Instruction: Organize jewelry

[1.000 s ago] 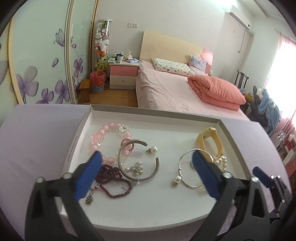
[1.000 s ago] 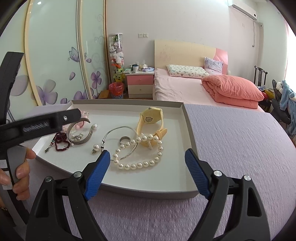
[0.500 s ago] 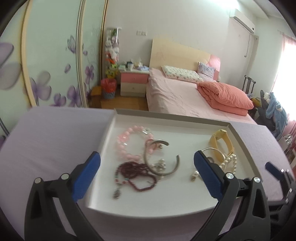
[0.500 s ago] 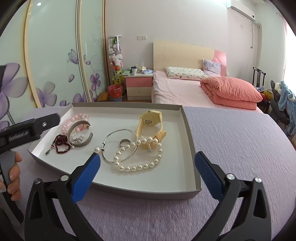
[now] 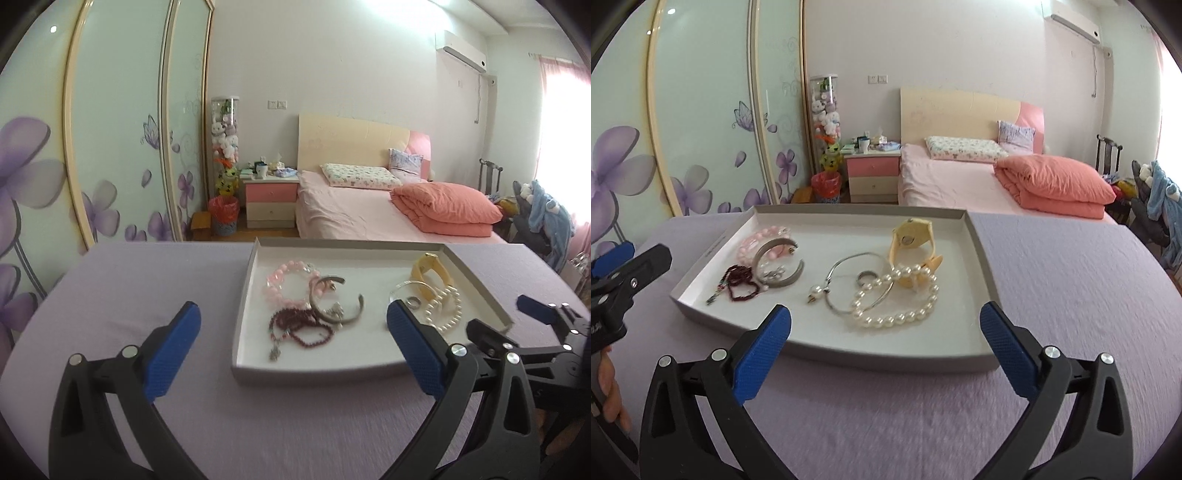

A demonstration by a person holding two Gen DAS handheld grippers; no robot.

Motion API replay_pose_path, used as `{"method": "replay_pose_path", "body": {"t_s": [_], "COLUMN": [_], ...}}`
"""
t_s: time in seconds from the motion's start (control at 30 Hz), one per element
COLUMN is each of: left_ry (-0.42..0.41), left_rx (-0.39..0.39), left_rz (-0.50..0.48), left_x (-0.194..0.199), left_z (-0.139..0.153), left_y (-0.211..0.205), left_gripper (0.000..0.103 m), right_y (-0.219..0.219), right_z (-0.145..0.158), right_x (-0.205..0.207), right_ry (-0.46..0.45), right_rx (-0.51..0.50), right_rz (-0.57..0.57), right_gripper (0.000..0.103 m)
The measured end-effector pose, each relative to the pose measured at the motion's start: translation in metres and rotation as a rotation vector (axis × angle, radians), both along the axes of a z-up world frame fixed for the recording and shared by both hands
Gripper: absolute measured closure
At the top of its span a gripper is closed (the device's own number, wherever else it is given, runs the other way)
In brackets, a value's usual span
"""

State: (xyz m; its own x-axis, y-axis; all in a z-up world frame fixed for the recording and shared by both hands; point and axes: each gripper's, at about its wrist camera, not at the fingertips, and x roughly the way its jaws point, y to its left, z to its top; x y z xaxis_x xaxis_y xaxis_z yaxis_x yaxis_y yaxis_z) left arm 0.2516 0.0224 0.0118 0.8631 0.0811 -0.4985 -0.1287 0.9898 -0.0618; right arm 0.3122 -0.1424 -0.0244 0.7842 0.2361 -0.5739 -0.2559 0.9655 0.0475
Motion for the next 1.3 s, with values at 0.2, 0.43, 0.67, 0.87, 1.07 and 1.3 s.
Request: {"method": "replay_pose_path", "body": {"t_s": [0.2,0.43,0.67,0.87,1.07,1.3], "left_ry": [0.006,-0.032,-0.041,-0.041,-0.039,-0.043], "left_rx": [-0.053,-0.03,-0.048,-0.066,-0.073,-0.07], "left_rz": [-0.02,-0.043,-0.049,-0.056,-0.06,-0.068], "left_x": [-0.027,-0.056,-0.073,-0.079,-0.082,-0.083], "left_z": [0.001,0.012,0.013,0.012,0.009,0.008], "left_y": [0.004,-0.002,-0.002,0.002,0.0,-0.002], "left_gripper": [0.002,0.002,0.002,0.002,0.002,0.002], "right_y": [0.002,0.001,-0.001,-0.005,-0.006,-0.006], "right_z": [0.007,0.018,0.024,0.023,0.022,0.024], "right_x": [-0.025,-0.056,-0.074,-0.08,-0.084,-0.084], "right_ry": [-0.029,-0.06,-0.058,-0.057,-0.071,-0.076], "right_rx": [-0.017,0.002,0.042,0.057,0.055,0.064], "right_rz": [-0.016,-0.015,-0.009,-0.024,-0.033,-0.023], "right_gripper": [0.001,0.001,0.001,0.001,0.001,0.001]}}
